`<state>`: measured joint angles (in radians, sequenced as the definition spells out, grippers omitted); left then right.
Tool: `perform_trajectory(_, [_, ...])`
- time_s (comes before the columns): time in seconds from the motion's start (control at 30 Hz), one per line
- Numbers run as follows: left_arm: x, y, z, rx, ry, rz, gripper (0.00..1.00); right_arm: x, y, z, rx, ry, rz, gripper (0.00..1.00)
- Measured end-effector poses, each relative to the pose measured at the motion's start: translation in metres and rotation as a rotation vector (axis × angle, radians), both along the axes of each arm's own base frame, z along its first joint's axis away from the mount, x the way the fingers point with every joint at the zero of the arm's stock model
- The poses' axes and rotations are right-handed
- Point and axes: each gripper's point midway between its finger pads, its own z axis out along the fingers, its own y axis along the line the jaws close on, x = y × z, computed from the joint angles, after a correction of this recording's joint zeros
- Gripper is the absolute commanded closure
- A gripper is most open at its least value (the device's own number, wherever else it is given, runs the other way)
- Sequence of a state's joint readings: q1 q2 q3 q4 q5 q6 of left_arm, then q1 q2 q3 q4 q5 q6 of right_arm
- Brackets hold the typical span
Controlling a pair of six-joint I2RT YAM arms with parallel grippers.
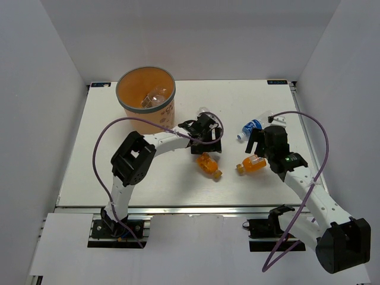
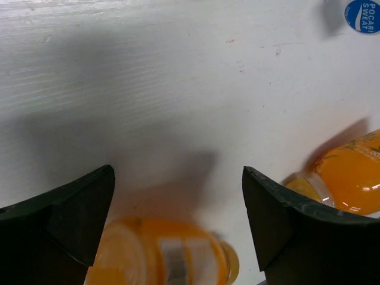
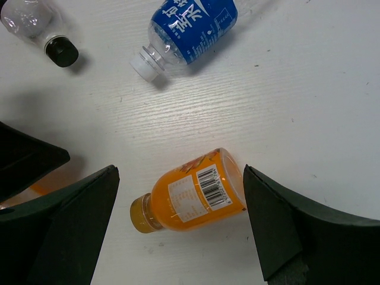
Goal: Put the plastic bottles in the bin
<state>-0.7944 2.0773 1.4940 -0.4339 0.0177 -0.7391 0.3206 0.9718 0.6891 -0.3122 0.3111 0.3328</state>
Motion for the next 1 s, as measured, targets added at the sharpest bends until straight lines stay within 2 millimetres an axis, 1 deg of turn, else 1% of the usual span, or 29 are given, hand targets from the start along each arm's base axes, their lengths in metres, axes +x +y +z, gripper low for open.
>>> perform_trajectory(0.1, [0.001,-0.005,-0.001,-0.013,0.011,0.003,0.11,0.000,0.000,0.000,0.000,0.000,0.000,0.11])
perform_trajectory(0.17, [-0.001,-0.005,-0.002,-0.015,0.019,0.004,0.11,0.000,0.000,0.000,0.001,-0.001,0.001,0.11])
perform_trajectory(0.3, [-0.001,-0.004,-0.002,-0.019,0.015,0.013,0.06,0.000,0.004,0.000,0.011,0.000,0.023,0.11])
perform_trajectory(0.33, [0.000,-0.003,-0.002,-0.014,0.011,0.016,0.02,0.000,0.009,0.001,0.021,0.001,0.053,0.11])
perform_trajectory(0.37, [0.001,-0.001,-0.002,-0.007,0.006,0.019,0.02,0.000,0.015,0.001,0.032,-0.002,0.087,0.11])
perform_trajectory(0.43, [0.002,0.002,-0.002,0.017,-0.004,0.023,0.02,-0.003,0.035,0.005,0.078,-0.014,0.215,0.11])
perform_trajectory(0.5, [0.005,0.010,-0.002,0.046,-0.007,0.027,0.02,-0.012,0.063,0.010,0.121,-0.035,0.382,0.11])
perform_trajectory(0.57, [0.012,0.023,-0.002,0.068,-0.004,0.039,0.02,-0.028,0.098,0.015,0.126,-0.057,0.574,0.11])
perform_trajectory(0.63, [0.027,0.044,0.005,0.083,-0.015,0.078,0.02,-0.051,0.133,0.016,0.114,-0.070,0.771,0.11])
perform_trajectory(0.67, [0.035,0.055,0.012,0.088,-0.032,0.100,0.02,-0.065,0.150,0.015,0.108,-0.071,0.872,0.11])
perform_trajectory(0.7, [0.044,0.066,0.023,0.089,-0.059,0.122,0.02,-0.077,0.164,0.012,0.100,-0.072,0.962,0.11])
perform_trajectory(0.77, [0.059,0.088,0.054,0.078,-0.129,0.167,0.02,-0.095,0.184,0.005,0.076,-0.067,1.094,0.11])
perform_trajectory(0.8, [0.063,0.096,0.076,0.059,-0.173,0.176,0.02,-0.103,0.194,-0.001,0.051,-0.072,1.159,0.11])
perform_trajectory(0.87, [0.064,0.101,0.121,0.012,-0.273,0.180,0.02,-0.120,0.210,-0.017,-0.001,-0.078,1.286,0.11])
perform_trajectory(0.93, [0.059,0.101,0.171,-0.055,-0.375,0.168,0.02,-0.138,0.221,-0.034,-0.049,-0.063,1.411,0.11])
perform_trajectory(1.0, [0.051,0.102,0.211,-0.109,-0.462,0.161,0.02,-0.154,0.227,-0.047,-0.074,-0.045,1.510,0.11])
